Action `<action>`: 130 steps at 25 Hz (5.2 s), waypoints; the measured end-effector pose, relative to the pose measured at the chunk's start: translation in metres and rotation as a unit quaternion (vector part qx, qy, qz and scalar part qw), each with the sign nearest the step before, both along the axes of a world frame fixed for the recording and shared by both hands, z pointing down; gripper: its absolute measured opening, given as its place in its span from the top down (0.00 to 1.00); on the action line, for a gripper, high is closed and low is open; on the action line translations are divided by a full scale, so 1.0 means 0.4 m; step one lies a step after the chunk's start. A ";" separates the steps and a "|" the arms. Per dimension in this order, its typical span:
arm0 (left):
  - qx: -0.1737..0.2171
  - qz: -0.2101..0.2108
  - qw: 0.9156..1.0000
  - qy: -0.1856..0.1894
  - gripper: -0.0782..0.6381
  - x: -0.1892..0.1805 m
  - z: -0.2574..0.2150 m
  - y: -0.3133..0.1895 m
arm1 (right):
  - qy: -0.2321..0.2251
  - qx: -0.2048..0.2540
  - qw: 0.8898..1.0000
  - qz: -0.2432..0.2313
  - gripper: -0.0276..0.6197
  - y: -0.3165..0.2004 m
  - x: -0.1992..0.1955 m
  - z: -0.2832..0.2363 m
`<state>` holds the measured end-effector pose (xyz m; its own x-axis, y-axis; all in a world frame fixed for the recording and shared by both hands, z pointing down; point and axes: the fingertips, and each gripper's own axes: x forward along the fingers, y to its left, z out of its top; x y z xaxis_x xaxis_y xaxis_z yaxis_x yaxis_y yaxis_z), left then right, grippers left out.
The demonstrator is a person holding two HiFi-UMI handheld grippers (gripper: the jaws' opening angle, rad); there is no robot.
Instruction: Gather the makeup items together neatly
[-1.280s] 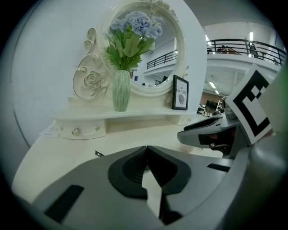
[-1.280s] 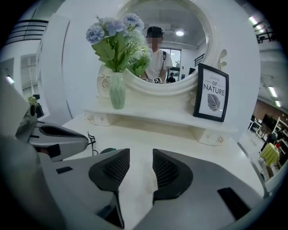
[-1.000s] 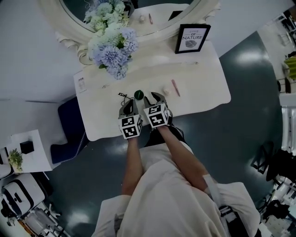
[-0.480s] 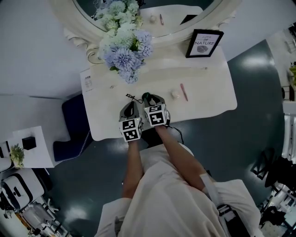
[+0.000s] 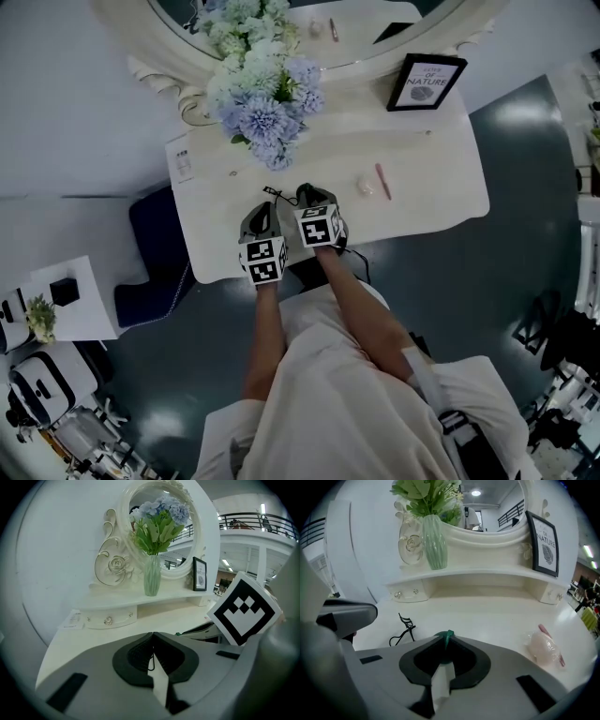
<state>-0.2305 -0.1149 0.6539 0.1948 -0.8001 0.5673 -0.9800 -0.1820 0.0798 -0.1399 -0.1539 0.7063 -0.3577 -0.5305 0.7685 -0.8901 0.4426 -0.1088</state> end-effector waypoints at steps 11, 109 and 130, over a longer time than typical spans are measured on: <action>0.011 0.004 1.000 0.008 0.87 0.053 -0.013 -0.012 | 0.010 0.035 0.999 -0.028 0.88 -0.007 0.042 -0.043; 0.013 -0.086 0.996 0.030 0.87 -0.074 0.010 0.036 | 0.032 0.053 0.975 -0.212 0.88 0.020 -0.102 -0.061; 0.017 -0.047 0.999 0.010 0.87 0.069 -0.003 0.056 | -0.009 0.056 0.986 -0.158 0.86 0.026 0.049 -0.056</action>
<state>-0.2030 -0.0926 0.6526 0.1294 -0.8338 0.5367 -0.9912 -0.0930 0.0944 -0.1203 -0.1434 0.6838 -0.5319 -0.4713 0.7036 -0.7037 0.7081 -0.0576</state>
